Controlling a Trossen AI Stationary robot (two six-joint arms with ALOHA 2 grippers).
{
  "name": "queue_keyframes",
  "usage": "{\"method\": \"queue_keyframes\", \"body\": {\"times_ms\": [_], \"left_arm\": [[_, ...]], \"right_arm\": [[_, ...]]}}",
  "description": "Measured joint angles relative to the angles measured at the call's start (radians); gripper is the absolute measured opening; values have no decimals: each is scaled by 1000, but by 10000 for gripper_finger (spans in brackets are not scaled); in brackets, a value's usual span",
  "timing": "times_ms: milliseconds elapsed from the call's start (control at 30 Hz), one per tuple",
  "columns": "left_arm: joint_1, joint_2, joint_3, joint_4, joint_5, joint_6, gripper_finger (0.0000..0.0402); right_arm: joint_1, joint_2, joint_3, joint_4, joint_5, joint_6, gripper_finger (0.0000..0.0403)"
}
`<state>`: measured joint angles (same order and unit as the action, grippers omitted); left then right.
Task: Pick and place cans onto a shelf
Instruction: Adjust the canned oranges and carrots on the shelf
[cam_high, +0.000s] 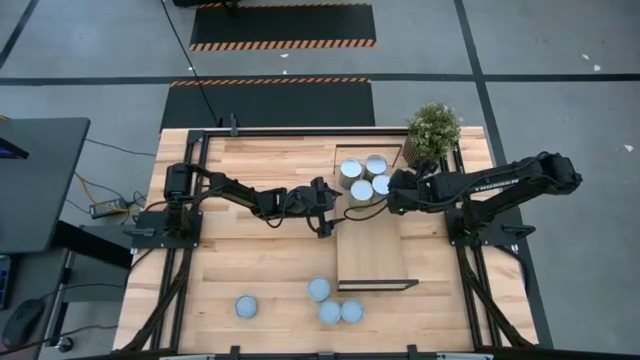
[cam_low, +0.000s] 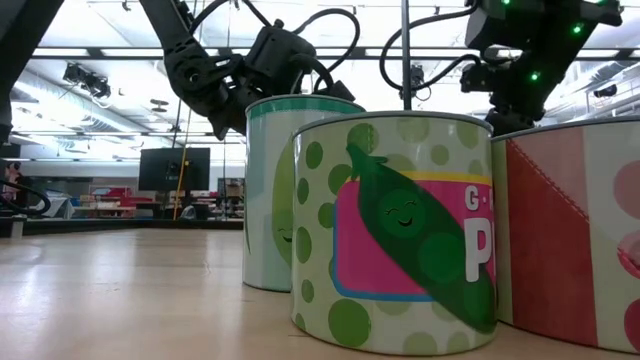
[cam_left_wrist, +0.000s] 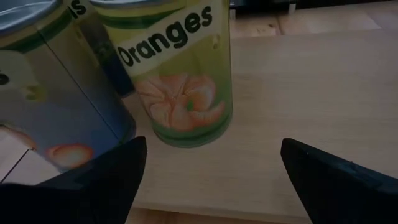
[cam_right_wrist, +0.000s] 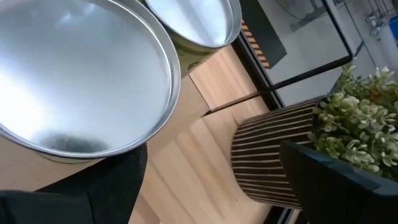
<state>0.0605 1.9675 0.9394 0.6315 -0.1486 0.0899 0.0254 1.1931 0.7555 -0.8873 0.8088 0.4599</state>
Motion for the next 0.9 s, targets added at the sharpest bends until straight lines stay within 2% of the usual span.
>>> {"method": "queue_keyframes", "body": {"times_ms": [567, 767, 900], "left_arm": [[0, 0, 0, 0, -16, -1, 377], [0, 0, 0, 14, -118, -52, 377], [0, 1, 0, 30, -143, -70, 377]], "right_arm": [[0, 0, 0, 57, -57, -12, 373], [4, 0, 0, 56, -62, 19, 373], [17, 0, 0, 57, -62, 20, 373]]}}
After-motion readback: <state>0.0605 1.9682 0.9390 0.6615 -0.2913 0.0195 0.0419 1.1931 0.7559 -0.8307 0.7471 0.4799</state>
